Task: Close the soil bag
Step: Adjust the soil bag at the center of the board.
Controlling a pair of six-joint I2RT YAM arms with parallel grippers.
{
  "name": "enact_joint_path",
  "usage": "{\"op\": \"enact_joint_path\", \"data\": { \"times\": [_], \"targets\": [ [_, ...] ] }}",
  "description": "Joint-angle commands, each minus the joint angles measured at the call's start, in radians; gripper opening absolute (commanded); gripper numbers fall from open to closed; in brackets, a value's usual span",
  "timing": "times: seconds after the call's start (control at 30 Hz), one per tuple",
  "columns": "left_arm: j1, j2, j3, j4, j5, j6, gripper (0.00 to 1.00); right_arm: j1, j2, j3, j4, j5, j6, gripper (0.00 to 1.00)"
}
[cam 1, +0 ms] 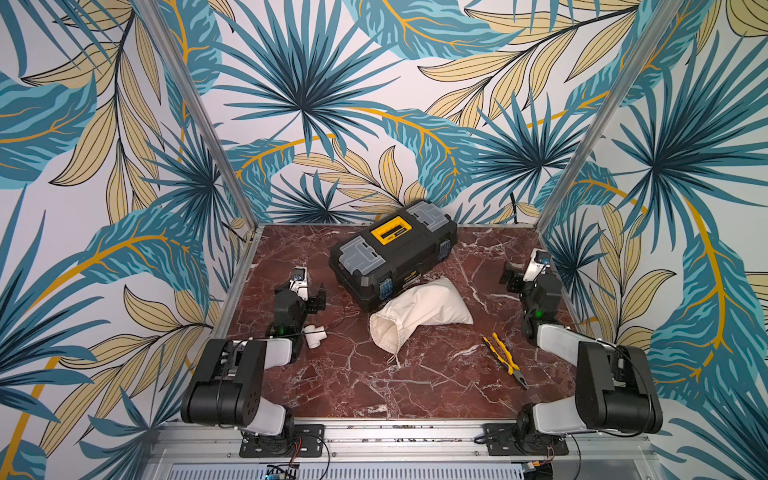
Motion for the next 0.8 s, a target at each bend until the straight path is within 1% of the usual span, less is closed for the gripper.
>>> {"op": "enact_joint_path", "data": {
  "times": [0.0,0.07,0.13,0.2,0.3,0.37,0.47,0.57,0.6,0.67,0.77],
  "targets": [
    [0.002,-0.116,0.068,-0.254,-0.102,-0.089,1.0,-0.002,0.014,0.135,-0.448,-0.025,0.13,0.99],
    [0.003,-0.171,0.102,-0.383,-0.109,-0.137,1.0,-0.002,0.04,0.216,-0.587,-0.097,0.182,0.99],
    [0.005,-0.204,0.13,-0.497,-0.101,-0.169,1.0,0.003,0.047,0.25,-0.65,-0.189,0.221,0.99],
    [0.004,-0.216,0.163,-0.602,-0.096,-0.177,1.0,0.014,0.029,0.268,-0.679,-0.282,0.227,0.99],
    [0.003,-0.219,0.211,-0.714,-0.093,-0.266,1.0,0.07,-0.003,0.315,-0.768,-0.331,0.202,0.99],
    [0.004,-0.216,0.256,-0.777,-0.076,-0.327,1.0,0.114,-0.008,0.361,-0.855,-0.346,0.181,0.99],
    [0.004,-0.195,0.344,-0.884,-0.022,-0.371,1.0,0.193,0.001,0.424,-0.966,-0.361,0.158,0.99],
    [0.004,-0.153,0.455,-1.047,0.046,-0.412,1.0,0.286,0.021,0.497,-1.068,-0.33,0.131,0.99],
    [0.005,-0.13,0.494,-1.121,0.089,-0.418,1.0,0.332,0.029,0.528,-1.105,-0.31,0.123,0.99],
    [0.003,-0.101,0.544,-1.19,0.171,-0.423,1.0,0.386,0.04,0.567,-1.143,-0.3,0.127,0.99],
    [0.0,-0.084,0.549,-1.213,0.278,-0.445,1.0,0.468,0.052,0.628,-1.181,-0.273,0.147,0.99]
  ]
}}
